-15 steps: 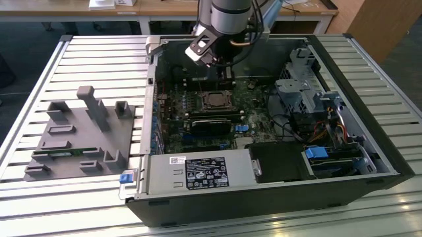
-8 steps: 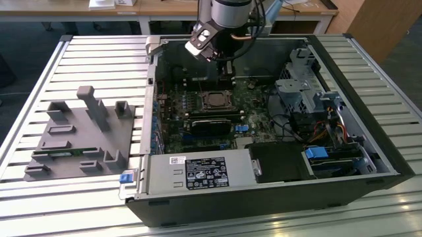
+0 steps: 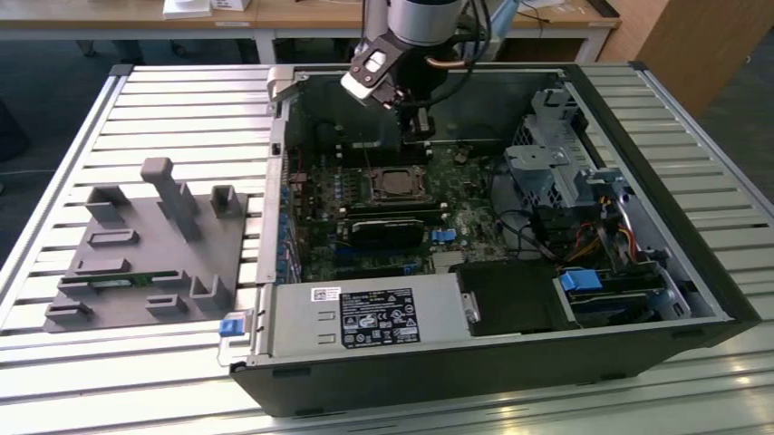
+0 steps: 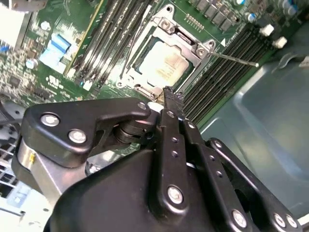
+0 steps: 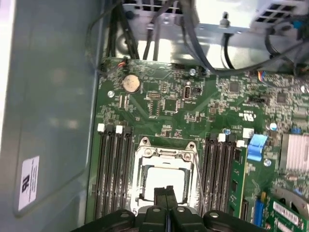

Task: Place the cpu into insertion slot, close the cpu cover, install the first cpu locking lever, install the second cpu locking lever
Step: 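Install the first cpu locking lever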

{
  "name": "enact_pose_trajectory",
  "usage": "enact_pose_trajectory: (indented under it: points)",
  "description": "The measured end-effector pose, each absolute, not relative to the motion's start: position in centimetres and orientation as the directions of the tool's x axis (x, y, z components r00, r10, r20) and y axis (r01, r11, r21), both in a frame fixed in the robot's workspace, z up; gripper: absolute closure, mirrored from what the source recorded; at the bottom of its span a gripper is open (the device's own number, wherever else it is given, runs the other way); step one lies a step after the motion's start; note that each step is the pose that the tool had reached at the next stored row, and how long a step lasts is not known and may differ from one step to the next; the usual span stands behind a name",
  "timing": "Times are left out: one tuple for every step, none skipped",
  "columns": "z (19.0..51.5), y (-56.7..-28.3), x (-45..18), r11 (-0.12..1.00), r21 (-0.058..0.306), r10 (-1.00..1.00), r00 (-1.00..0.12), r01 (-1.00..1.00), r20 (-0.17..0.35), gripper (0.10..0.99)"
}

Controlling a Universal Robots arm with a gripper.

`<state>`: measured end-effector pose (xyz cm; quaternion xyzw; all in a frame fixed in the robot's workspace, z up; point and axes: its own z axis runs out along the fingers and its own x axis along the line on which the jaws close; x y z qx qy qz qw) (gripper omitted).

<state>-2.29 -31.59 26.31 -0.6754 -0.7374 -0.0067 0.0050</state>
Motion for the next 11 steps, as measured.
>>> enact_pose_trajectory:
  points:
    - [26.31, -31.59, -2.30, 0.105, 0.003, 0.994, -0.105, 0.994, 0.016, 0.980]
    - [26.31, -31.59, -2.29, 0.123, 0.003, 0.992, -0.123, 0.992, 0.016, 0.980]
    - [26.30, -31.59, -2.29, 0.141, 0.003, 0.990, -0.141, 0.990, 0.016, 0.980]
    - [26.30, -31.59, -2.29, 0.159, 0.003, 0.987, -0.159, 0.987, 0.016, 0.980]
    - [26.29, -31.59, -2.29, 0.178, 0.003, 0.984, -0.178, 0.984, 0.016, 0.980]
    - [26.28, -31.59, -2.29, 0.195, 0.003, 0.981, -0.195, 0.981, 0.016, 0.980]
    - [26.27, -31.59, -2.29, 0.214, 0.003, 0.977, -0.214, 0.977, 0.016, 0.980]
    - [26.27, -31.59, -2.29, 0.231, 0.003, 0.973, -0.231, 0.973, 0.016, 0.980]
    - [26.27, -31.59, -2.29, 0.244, 0.003, 0.970, -0.244, 0.970, 0.016, 0.980]
    - [26.26, -31.59, -2.30, 0.257, 0.003, 0.966, -0.257, 0.966, 0.016, 0.980]
    - [26.26, -31.59, -2.31, 0.268, 0.003, 0.963, -0.268, 0.963, 0.016, 0.980]
